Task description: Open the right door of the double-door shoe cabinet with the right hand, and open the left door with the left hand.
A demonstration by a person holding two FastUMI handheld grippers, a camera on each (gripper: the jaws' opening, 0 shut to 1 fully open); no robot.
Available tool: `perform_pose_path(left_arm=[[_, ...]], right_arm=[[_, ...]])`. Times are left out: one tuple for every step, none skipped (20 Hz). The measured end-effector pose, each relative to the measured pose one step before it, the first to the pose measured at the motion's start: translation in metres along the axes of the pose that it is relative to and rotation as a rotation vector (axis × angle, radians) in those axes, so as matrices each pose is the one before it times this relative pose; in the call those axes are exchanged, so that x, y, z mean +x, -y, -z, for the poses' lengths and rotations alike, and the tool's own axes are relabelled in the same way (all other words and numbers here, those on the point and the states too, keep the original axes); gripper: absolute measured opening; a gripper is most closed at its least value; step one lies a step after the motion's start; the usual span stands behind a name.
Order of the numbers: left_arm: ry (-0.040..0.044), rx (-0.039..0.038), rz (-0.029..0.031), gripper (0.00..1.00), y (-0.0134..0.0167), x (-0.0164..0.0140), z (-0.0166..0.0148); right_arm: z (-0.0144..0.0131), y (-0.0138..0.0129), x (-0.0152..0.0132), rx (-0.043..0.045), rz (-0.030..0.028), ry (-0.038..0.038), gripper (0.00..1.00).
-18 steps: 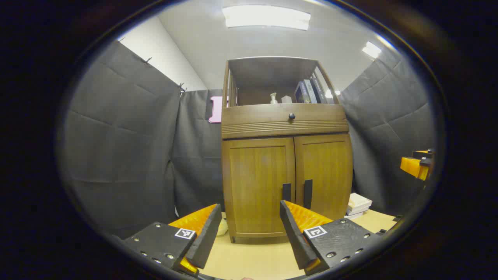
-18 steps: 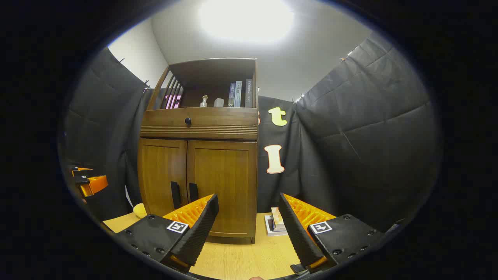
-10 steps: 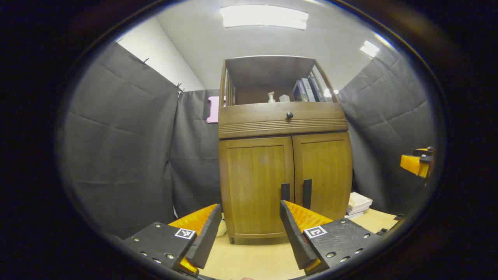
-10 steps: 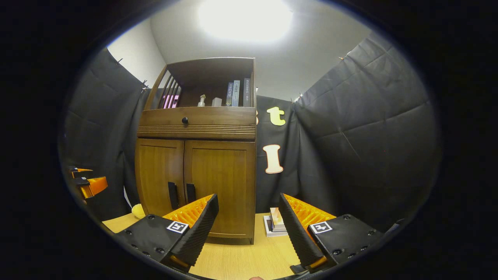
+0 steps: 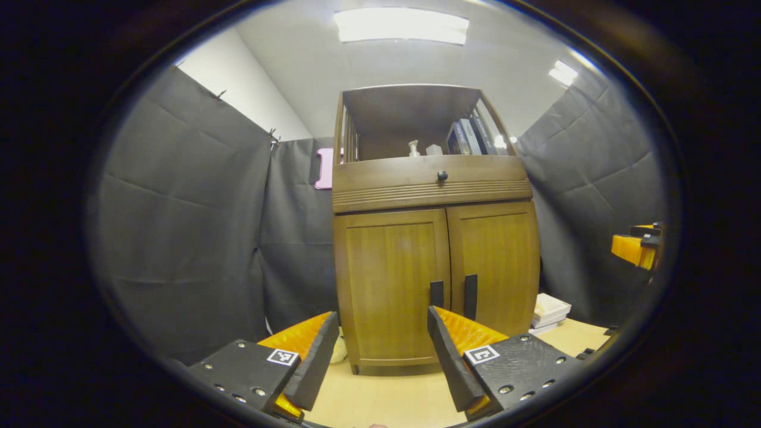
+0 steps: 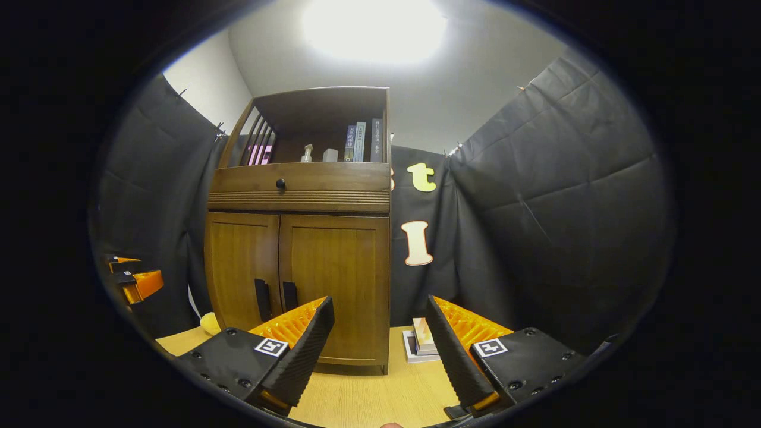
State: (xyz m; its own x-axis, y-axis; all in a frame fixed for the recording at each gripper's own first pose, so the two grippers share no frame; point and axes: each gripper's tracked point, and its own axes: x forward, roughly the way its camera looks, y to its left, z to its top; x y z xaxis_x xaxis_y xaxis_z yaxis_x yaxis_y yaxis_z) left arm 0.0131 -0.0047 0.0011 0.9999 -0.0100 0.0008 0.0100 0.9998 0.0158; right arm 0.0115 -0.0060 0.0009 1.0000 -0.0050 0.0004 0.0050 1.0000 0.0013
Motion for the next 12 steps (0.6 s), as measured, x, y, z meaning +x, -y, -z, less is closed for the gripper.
perform_pose_path(left_arm=[[0.00061,0.00038,-0.00102,0.87,-0.00029,-0.00088,-0.00054],[0.00014,0.00027,-0.00120,0.87,-0.00036,-0.00024,-0.00044],[-0.00046,0.00056,-0.00160,0.87,-0.00138,-0.00165,0.00081],[-0.00085,0.00120,-0.00124,0.87,-0.00073,-0.00073,-0.00035],[0.00000,0.00178,-0.00229,0.87,-0.00104,-0.00187,-0.00078],[-0.00013,0.00301,-0.00311,0.87,-0.00081,-0.00063,-0.00007],[-0.00024,0.00344,-0.00539,0.87,-0.00108,0.00010,-0.00055],[-0.00093,0.00285,-0.00559,0.87,-0.00085,-0.00085,0.00064],[-0.00163,0.00280,-0.00564,0.87,-0.00097,-0.00040,0.00126],[-0.00145,0.00275,-0.00565,0.87,-0.00131,-0.00061,-0.00021],[-0.00059,0.00358,-0.00714,0.87,-0.00214,-0.00188,-0.00009],[0.00041,0.00405,-0.00782,0.87,-0.00194,-0.00087,-0.00113]], right_arm=[[0.00080,-0.00089,0.00009,0.00005,-0.00337,-0.00014,0.97],[-0.00013,-0.00021,0.00087,-0.00007,-0.00280,-0.00103,0.96],[0.00060,-0.00066,0.00099,0.00020,-0.00500,-0.00156,0.96],[0.00059,-0.00095,0.00115,0.00114,-0.00513,-0.00179,0.97],[0.00029,-0.00218,0.00212,0.00117,-0.00605,-0.00113,0.96],[0.00012,-0.00360,0.00373,0.00047,-0.00661,0.00000,0.98],[-0.00035,-0.00488,0.00486,-0.00061,-0.00755,0.00129,0.98],[-0.00119,-0.00411,0.00503,0.00086,-0.00751,0.00353,0.97],[-0.00079,-0.00413,0.00506,0.00402,-0.00931,0.00253,0.97],[-0.00001,-0.00466,0.00457,0.00803,-0.01042,0.00084,0.98],[0.00057,-0.00453,0.00506,0.01014,-0.01065,0.00031,0.98],[-0.00061,-0.00511,0.00680,0.00968,-0.01040,0.00070,0.98]])
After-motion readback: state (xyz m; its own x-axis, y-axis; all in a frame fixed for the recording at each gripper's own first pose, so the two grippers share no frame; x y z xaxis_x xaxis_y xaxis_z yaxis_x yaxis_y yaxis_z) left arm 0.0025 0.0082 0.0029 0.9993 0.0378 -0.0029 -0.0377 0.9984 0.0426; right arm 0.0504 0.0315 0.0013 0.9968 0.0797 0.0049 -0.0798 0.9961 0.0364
